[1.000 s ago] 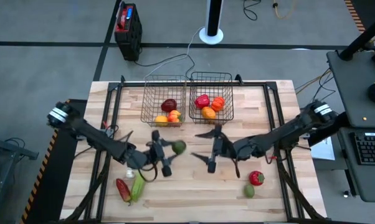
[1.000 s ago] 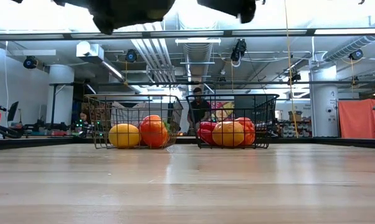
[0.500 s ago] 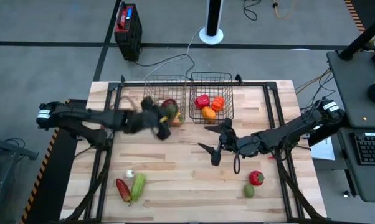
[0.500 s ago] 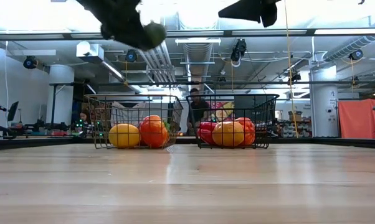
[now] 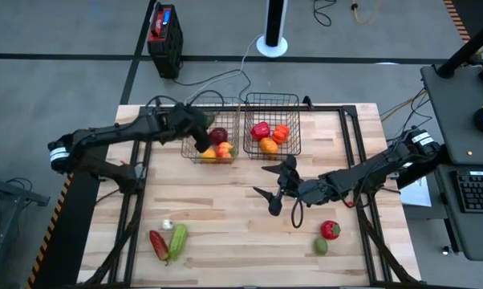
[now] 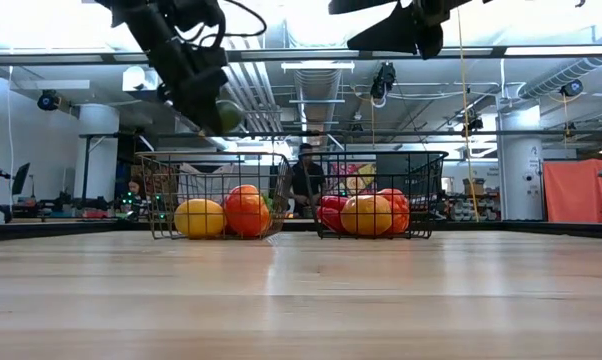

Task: Sort produce into baskets
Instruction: Put the top green lime into the silver wire basket

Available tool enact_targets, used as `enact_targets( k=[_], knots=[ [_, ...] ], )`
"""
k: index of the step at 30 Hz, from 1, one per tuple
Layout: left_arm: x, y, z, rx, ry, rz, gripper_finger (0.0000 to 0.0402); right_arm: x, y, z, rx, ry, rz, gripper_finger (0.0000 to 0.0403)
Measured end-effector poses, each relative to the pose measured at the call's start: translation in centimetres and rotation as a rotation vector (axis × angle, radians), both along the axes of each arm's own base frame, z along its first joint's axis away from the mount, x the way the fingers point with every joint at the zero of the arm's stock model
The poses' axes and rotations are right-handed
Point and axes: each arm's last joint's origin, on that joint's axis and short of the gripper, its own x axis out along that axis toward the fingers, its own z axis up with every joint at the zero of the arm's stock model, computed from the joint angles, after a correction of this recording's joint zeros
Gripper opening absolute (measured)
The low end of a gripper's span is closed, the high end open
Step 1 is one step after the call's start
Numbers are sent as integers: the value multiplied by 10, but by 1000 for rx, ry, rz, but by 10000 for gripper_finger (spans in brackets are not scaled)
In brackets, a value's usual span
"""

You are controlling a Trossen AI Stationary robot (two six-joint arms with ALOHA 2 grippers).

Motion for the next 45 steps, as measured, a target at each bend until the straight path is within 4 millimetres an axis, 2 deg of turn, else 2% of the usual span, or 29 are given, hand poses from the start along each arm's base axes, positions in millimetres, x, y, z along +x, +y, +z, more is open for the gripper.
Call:
enact_targets(
  k=[8,12,19,24,29,38,45],
  knots=[
    [-7,35,-4,-158,-43,8,172,0,0,0,8,0,-4,345],
    [3,46,-17,-214,63,-35,172,0,-1,0,8,1,-7,345],
    [25,67,-25,-253,259,-103,172,0,-3,-2,16,11,-14,345],
    [29,81,-30,-187,379,-62,172,-2,-3,-8,41,55,-29,345],
    [30,96,-31,-171,399,-48,172,-2,-4,-9,62,64,-38,345],
    [27,109,-49,-201,461,-47,172,-3,-4,-10,60,70,-38,345],
    [31,112,-52,-186,449,-52,173,-3,-4,-11,57,80,-39,345]
  ],
)
